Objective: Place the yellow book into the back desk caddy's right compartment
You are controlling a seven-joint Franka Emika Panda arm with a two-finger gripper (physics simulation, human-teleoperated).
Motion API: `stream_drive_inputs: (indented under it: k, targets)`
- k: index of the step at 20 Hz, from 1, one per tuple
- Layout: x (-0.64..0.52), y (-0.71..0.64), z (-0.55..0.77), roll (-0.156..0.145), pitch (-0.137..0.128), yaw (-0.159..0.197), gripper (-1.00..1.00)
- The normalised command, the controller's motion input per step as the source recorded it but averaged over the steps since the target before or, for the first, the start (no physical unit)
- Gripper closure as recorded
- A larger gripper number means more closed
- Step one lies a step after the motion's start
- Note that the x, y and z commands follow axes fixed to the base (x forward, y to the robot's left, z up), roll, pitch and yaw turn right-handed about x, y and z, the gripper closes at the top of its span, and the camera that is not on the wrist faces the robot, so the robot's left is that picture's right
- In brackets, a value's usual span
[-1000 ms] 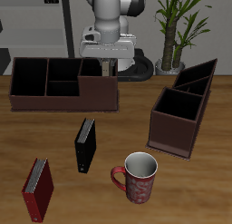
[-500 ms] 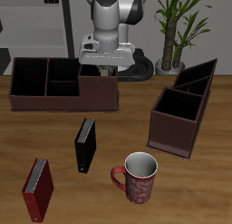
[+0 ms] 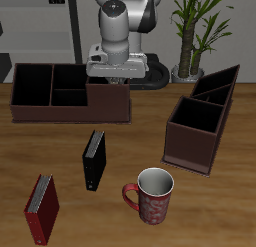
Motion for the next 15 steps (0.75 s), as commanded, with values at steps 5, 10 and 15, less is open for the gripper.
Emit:
stream_drive_inputs:
  k: [5,10,15]
  targets:
    - [-0.02,0.02,0.05,0.017,0.004,-0.008,-1.00]
    - [0.02,0.00,0.07,-0.003,-0.019,0.005,-1.00]
    - [0.06,-0.09,0.08,-0.013,-0.027,0.004,-1.00]
